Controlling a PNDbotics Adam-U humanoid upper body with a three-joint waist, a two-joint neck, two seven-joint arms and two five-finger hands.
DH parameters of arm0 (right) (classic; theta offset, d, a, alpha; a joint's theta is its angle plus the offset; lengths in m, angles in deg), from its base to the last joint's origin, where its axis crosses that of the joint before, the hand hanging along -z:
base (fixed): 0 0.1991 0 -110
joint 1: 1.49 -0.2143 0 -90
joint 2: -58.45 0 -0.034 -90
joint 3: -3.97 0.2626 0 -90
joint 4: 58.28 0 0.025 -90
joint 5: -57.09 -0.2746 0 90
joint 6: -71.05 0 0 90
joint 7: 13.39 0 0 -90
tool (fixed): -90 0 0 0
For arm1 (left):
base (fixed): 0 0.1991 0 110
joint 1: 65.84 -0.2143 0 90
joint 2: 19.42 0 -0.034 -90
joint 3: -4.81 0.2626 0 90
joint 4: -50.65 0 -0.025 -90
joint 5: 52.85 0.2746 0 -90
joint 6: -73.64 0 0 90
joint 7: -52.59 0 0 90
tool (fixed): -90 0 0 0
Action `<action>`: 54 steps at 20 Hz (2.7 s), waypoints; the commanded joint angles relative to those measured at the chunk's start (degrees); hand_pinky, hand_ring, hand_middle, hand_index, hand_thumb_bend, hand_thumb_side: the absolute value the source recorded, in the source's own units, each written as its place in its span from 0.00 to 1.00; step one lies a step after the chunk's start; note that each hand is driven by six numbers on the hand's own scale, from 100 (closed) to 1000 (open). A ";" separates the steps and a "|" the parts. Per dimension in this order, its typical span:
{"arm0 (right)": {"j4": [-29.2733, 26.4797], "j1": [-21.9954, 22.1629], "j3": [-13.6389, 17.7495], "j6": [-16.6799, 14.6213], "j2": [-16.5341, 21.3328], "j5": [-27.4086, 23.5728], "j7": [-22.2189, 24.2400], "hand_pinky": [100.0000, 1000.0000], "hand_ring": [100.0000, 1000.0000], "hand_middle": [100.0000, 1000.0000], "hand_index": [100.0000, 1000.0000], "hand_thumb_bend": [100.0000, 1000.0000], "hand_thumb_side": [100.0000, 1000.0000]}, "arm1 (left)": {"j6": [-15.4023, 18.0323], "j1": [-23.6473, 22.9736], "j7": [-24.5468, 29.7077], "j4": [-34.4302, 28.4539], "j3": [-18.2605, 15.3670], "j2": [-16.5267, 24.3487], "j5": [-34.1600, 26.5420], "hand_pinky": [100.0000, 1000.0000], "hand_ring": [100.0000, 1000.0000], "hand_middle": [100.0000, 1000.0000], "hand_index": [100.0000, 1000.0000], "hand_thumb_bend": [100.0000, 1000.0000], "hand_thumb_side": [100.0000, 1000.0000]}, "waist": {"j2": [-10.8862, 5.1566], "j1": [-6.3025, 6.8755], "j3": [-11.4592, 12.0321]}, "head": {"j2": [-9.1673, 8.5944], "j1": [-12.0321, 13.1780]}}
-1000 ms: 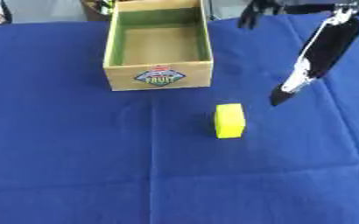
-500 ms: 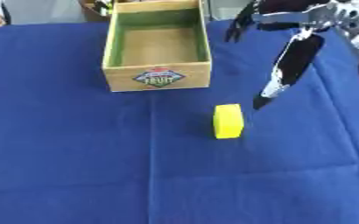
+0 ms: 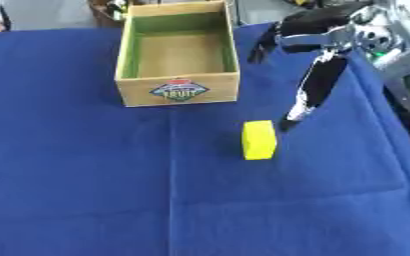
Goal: Pick up objects on the table and place them in the box.
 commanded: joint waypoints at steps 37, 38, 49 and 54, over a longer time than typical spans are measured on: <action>-1.45 3.20 -2.14 -3.28 -3.24 11.47 -0.03 0.71 0.81 0.72 0.85 0.61 0.34 | 0.09 0.25 0.16 -1.01 -0.11 0.65 0.22 0.35 0.48 0.51 0.69 0.00 1.00 | -0.56 -0.29 -1.49 | -2.46 0.09; -1.30 3.27 -2.18 -3.22 -3.47 11.61 -0.03 0.71 0.81 0.72 0.85 0.61 0.34 | 0.10 0.25 0.14 -1.01 -0.12 0.63 0.22 0.35 0.48 0.51 0.69 0.00 1.00 | -0.55 -0.30 -1.54 | -2.46 0.08; 0.83 4.76 -1.81 -1.89 -5.84 13.43 -0.03 0.69 0.80 0.69 0.84 0.61 0.34 | 0.10 0.25 0.14 -1.01 -0.10 0.44 0.23 0.35 0.48 0.51 0.69 0.00 1.00 | -0.39 -0.29 -1.67 | -2.19 -0.02; 1.72 6.00 -1.18 -0.77 -7.54 13.85 -0.03 0.66 0.76 0.63 0.82 0.58 0.40 | 0.07 0.28 0.17 -1.01 -0.09 0.22 0.21 0.35 0.48 0.51 0.68 0.00 1.00 | -0.19 -0.09 -1.55 | -2.14 -0.18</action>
